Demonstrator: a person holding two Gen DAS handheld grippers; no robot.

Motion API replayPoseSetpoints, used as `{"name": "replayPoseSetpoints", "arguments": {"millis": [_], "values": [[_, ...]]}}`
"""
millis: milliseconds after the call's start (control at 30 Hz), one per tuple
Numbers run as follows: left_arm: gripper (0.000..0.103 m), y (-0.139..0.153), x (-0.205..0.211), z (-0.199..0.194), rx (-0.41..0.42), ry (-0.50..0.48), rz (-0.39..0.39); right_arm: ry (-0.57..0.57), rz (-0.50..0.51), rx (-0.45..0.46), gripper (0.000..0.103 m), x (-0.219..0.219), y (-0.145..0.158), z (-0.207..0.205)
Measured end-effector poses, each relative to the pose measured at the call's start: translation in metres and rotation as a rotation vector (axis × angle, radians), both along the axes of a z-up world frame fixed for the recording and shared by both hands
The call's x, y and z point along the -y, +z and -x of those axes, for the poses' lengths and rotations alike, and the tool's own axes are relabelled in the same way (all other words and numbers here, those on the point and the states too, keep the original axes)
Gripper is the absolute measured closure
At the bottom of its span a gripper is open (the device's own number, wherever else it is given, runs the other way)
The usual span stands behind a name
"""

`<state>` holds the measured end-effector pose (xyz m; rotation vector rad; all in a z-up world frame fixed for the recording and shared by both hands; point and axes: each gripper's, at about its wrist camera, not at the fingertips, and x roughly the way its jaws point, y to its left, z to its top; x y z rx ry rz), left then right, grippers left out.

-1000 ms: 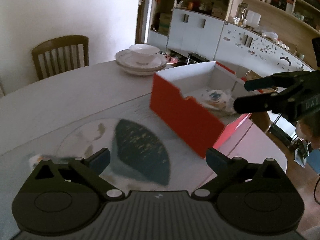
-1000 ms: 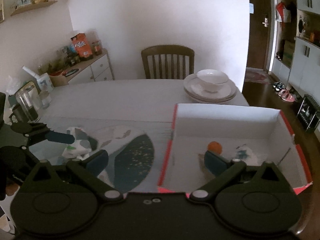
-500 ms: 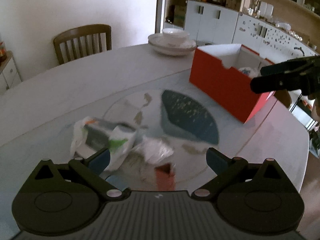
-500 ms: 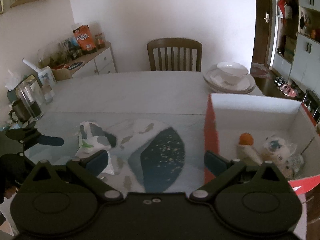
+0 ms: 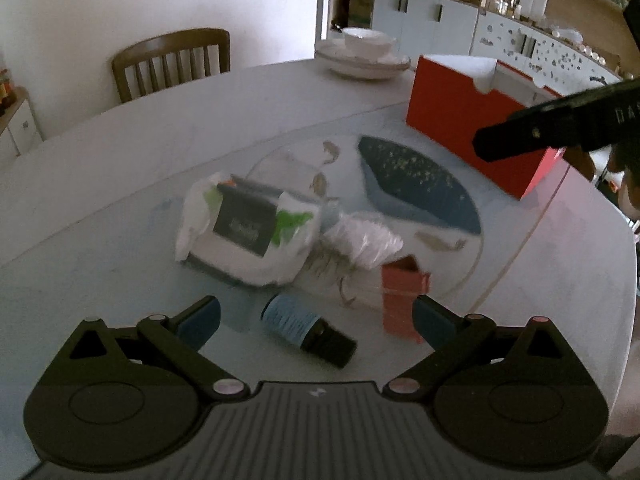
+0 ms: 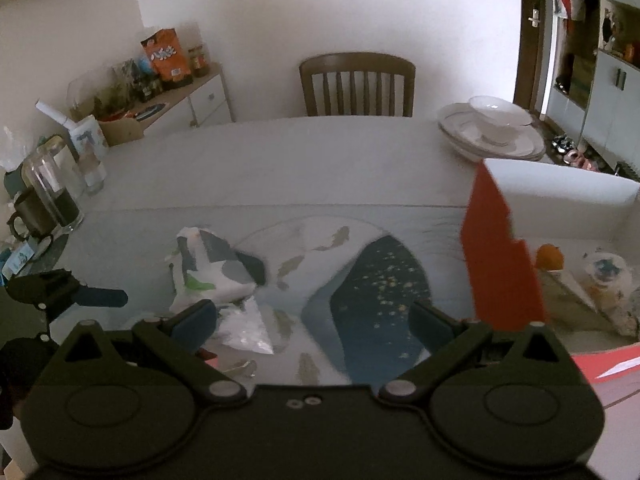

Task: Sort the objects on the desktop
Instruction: 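Withdraw both tools from the box back over the table, then grasp the blue bottle with the left tool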

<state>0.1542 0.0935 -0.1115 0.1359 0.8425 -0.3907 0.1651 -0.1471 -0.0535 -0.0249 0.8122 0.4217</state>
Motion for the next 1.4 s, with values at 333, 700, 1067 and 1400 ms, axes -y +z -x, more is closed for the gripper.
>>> {"name": "replayPoseSetpoints", "arguments": {"millis": [333, 700, 1067, 1400], "values": [[0.000, -0.020, -0.012, -0.009, -0.036, -0.047, 0.017, 0.023, 0.017, -0.086, 0.001, -0.036, -0.025, -0.016], [0.000, -0.027, -0.010, -0.015, -0.020, -0.111, 0.007, 0.036, 0.044, -0.162, 0.001, -0.064, -0.050, -0.033], [0.002, -0.029, -0.015, -0.017, 0.001, -0.128, 0.026, 0.041, 0.087, -0.215, 0.006, -0.080, -0.072, -0.046], [0.029, -0.033, -0.011, -0.017, -0.007, -0.147, 0.008, 0.048, 0.107, -0.247, 0.021, -0.084, -0.079, -0.050]]}}
